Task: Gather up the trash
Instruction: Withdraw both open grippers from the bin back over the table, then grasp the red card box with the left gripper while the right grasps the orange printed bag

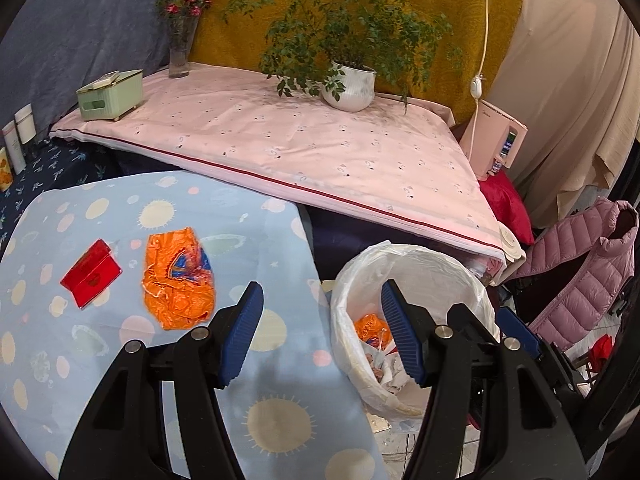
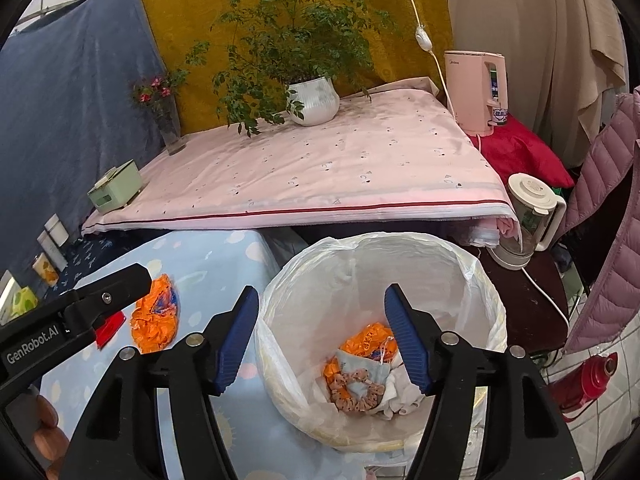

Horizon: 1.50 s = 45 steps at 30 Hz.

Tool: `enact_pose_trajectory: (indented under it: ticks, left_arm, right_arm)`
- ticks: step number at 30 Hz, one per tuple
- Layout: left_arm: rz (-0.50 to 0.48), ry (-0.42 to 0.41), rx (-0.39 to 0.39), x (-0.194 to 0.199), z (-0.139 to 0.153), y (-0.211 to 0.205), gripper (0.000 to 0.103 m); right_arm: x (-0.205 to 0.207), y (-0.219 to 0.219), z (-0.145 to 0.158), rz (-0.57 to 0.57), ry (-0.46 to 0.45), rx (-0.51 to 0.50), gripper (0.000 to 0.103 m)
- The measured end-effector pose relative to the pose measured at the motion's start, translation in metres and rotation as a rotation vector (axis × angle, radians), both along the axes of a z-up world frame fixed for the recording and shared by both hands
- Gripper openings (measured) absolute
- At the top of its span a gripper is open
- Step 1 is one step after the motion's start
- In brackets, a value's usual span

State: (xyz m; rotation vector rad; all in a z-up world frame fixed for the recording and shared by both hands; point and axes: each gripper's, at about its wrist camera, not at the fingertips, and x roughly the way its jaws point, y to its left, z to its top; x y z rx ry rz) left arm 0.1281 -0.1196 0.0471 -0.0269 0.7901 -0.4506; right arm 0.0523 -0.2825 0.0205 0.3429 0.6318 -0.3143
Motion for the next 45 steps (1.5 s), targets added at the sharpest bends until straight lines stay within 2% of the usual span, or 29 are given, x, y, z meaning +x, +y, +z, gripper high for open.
enact_pose_trajectory:
  ticks: [5,31,40,43,45]
  left_arm:
    - [0.032,0.008,-0.003,0.005,-0.004,0.016,0.063]
    - [0.175,0.073,-0.015,0.048,-0.038,0.113,0.063]
    - [0.244,0.09,0.01,0.066,-0.056,0.159,0.063]
    - [0.29,0.082,0.039,0.074,-0.063,0.179,0.071]
    - [0.307,0.077,0.053,0.078,-0.067,0.191,0.072]
  right_arm:
    - [0.008,0.014,-0.002,0.026,0.011,-0.01,0.063]
    - [0.066,0.11,-0.024,0.194,0.088,-0.056,0.064]
    - [0.091,0.145,-0.039,0.252,0.124,-0.066,0.064]
    - [0.101,0.153,-0.046,0.264,0.138,-0.063,0.064]
    - [0.11,0.158,-0.051,0.27,0.148,-0.055,0.064]
